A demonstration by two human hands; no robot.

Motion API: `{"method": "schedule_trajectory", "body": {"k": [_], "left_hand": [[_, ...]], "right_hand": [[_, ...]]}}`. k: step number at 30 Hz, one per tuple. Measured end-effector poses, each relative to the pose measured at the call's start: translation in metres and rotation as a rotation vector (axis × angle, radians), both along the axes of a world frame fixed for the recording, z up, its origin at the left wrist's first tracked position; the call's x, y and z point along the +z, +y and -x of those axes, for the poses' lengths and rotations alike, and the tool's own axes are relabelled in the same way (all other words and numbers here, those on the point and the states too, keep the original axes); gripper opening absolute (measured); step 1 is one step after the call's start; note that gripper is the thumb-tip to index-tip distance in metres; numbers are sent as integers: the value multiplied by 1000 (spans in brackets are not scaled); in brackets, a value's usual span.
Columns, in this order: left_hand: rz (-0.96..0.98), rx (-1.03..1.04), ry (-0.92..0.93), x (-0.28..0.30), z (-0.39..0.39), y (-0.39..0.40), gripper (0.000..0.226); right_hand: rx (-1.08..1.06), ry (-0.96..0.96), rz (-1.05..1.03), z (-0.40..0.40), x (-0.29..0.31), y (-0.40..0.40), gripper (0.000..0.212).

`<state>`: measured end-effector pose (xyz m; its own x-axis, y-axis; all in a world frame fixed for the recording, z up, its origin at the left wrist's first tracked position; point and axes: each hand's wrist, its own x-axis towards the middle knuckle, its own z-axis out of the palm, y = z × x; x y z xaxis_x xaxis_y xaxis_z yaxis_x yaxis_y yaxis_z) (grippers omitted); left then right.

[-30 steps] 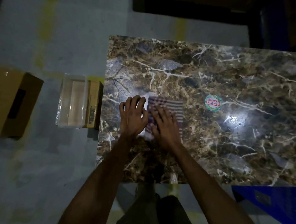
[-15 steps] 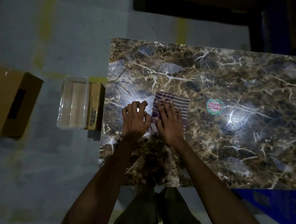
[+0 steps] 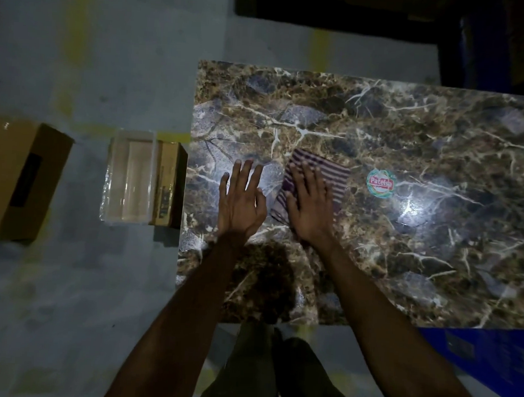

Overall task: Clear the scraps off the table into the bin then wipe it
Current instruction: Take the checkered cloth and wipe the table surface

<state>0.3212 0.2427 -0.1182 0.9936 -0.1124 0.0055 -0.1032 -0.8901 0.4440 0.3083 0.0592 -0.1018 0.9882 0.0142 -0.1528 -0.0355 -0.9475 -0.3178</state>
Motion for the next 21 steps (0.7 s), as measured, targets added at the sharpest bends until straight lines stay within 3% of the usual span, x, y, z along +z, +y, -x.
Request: {"method": "schedule_trajectory", "body": {"k": [6,9,14,17,21], "left_hand": [[29,9,-44,-3,0,1,54],[8,15,-48,-5,1,0,53],[-20,22,-79,-9,1,0,54],[-20,19,-87,-10,-1,-2,54],[-27,17,-108,-11,0,0,54]], "right_hand": [[230,33,-11,69,5,-2,60],[136,38,-33,79,7,-32,59],[-72,-35,-5,9,-4,-19,62],[34,-55,-26,-6,-6,10,61],[244,-39,-15,41,-6,9,59]]}}
